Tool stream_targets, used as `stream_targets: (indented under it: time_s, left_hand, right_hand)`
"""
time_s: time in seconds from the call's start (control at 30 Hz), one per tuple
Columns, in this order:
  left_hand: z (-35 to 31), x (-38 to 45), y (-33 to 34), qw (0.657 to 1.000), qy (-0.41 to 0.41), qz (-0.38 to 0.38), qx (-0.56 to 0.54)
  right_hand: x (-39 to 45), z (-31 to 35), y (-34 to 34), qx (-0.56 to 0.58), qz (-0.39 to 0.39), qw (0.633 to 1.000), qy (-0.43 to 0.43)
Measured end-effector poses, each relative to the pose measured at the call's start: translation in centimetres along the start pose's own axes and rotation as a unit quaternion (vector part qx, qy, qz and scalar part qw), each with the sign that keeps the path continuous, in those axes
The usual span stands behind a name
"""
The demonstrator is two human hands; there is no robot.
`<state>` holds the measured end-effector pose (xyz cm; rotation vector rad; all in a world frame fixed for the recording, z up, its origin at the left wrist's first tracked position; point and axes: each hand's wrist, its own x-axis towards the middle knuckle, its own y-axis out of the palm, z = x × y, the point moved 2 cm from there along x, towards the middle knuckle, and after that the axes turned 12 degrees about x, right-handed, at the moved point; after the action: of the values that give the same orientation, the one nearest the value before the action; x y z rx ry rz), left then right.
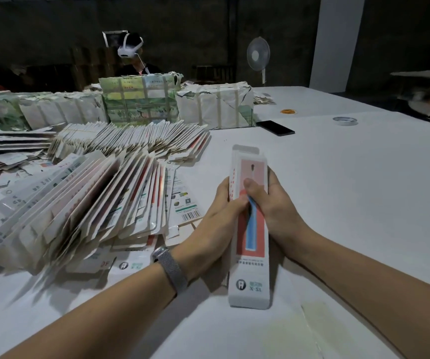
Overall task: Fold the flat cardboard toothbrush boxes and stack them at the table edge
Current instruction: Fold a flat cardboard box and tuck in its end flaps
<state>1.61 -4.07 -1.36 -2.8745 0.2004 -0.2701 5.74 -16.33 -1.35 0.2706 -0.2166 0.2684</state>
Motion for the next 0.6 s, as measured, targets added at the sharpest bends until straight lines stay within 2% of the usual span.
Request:
stream_targets:
  time_s: [0.17,0.33,0.47,0.6]
  left_hand:
    - [0.4,0.2,-0.5,1.0,-0.016,-0.026,0.003]
    - [0.1,0.1,-0.3,1.0,0.003,-0.001,0.023]
    - [0.3,0.0,-0.3,1.0,0.014,0.018,0.01]
    - [0.7,0.3,-0.2,1.0,0.009,0.005,-0.007]
  right_hand:
    - [-0.4,-0.2,0.1,-0.008,-0.003,1.0,-0.012]
    - [-0.9,0.2,0.2,-0.022,-0.009,0.999,-0.031]
    - [-1.1,0.5,0.5,0.002,-0.015,1.0,-0.024]
    - [-0.9,0.3,0.5,0.048,-0.039,0.998,-0.007]
